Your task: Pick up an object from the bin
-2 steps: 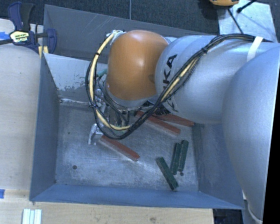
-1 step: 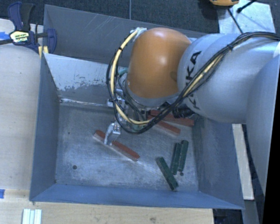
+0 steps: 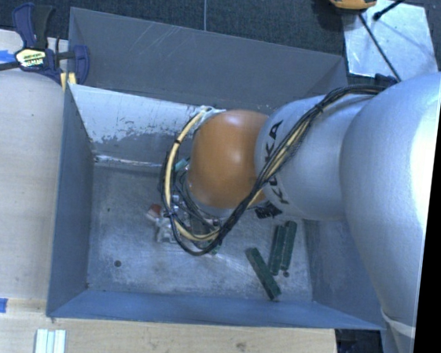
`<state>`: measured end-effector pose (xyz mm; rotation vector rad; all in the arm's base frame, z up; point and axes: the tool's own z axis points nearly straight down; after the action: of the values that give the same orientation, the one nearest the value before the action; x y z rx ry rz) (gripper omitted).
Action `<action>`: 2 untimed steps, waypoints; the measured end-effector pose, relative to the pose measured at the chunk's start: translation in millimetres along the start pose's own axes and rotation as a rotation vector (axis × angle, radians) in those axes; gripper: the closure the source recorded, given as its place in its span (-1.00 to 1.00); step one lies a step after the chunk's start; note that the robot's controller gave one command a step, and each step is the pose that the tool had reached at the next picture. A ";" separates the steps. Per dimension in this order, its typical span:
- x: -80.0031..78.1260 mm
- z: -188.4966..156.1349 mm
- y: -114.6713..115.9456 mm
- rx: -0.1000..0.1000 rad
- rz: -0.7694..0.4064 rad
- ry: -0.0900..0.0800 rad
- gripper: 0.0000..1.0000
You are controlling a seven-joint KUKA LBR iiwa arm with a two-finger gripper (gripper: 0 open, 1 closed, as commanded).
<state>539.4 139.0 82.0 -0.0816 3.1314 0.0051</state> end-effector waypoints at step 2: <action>2.8 -15.3 -1.9 0.003 0.005 0.016 1.00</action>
Offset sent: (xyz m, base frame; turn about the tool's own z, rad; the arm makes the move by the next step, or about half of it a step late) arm 0.0083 -0.0080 0.1327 0.0300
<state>536.6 136.9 97.4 -0.0742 3.1473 -0.0008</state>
